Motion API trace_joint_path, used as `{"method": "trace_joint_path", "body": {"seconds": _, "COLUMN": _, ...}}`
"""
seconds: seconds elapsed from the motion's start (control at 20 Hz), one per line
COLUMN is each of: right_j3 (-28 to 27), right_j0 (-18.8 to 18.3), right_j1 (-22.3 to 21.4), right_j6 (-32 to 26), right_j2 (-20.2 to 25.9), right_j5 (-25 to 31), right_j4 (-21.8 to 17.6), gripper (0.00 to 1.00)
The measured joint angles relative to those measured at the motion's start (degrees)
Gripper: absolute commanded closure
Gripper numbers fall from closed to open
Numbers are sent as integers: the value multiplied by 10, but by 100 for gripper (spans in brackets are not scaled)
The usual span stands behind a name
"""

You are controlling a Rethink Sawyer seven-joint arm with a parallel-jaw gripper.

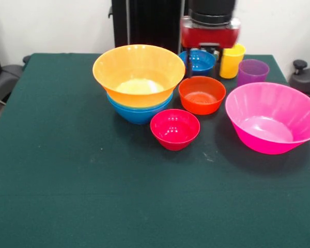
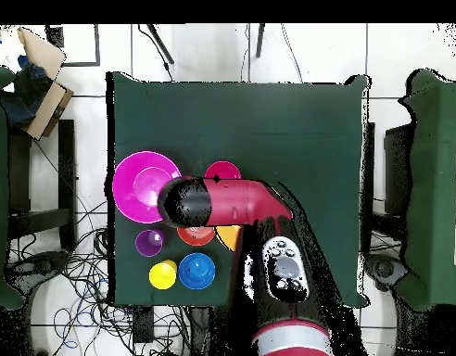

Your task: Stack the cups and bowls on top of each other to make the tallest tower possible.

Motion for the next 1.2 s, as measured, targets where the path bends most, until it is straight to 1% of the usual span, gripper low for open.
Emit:
{"method": "trace_joint_path", "body": {"seconds": 0.2, "right_j3": -27, "right_j0": 35, "right_j1": 0, "right_j6": 17, "right_j2": -7, "right_j5": 33, "right_j4": 15, "gripper": 0}}
{"method": "trace_joint_path", "body": {"seconds": 0.35, "right_j3": -45, "right_j0": 58, "right_j1": -8, "right_j6": 32, "right_j2": -14, "right_j5": 72, "right_j4": 22, "gripper": 0}}
{"method": "trace_joint_path", "body": {"seconds": 0.55, "right_j3": -49, "right_j0": 64, "right_j1": -36, "right_j6": 36, "right_j2": -22, "right_j5": 114, "right_j4": 27, "gripper": 0}}
{"method": "trace_joint_path", "body": {"seconds": 0.65, "right_j3": -49, "right_j0": 63, "right_j1": -51, "right_j6": 36, "right_j2": -28, "right_j5": 123, "right_j4": 27, "gripper": 0}}
{"method": "trace_joint_path", "body": {"seconds": 0.85, "right_j3": -49, "right_j0": 60, "right_j1": -68, "right_j6": 36, "right_j2": -41, "right_j5": 117, "right_j4": 27, "gripper": 0}}
{"method": "trace_joint_path", "body": {"seconds": 1.2, "right_j3": -49, "right_j0": 61, "right_j1": -53, "right_j6": 36, "right_j2": -62, "right_j5": 79, "right_j4": 26, "gripper": 0}}
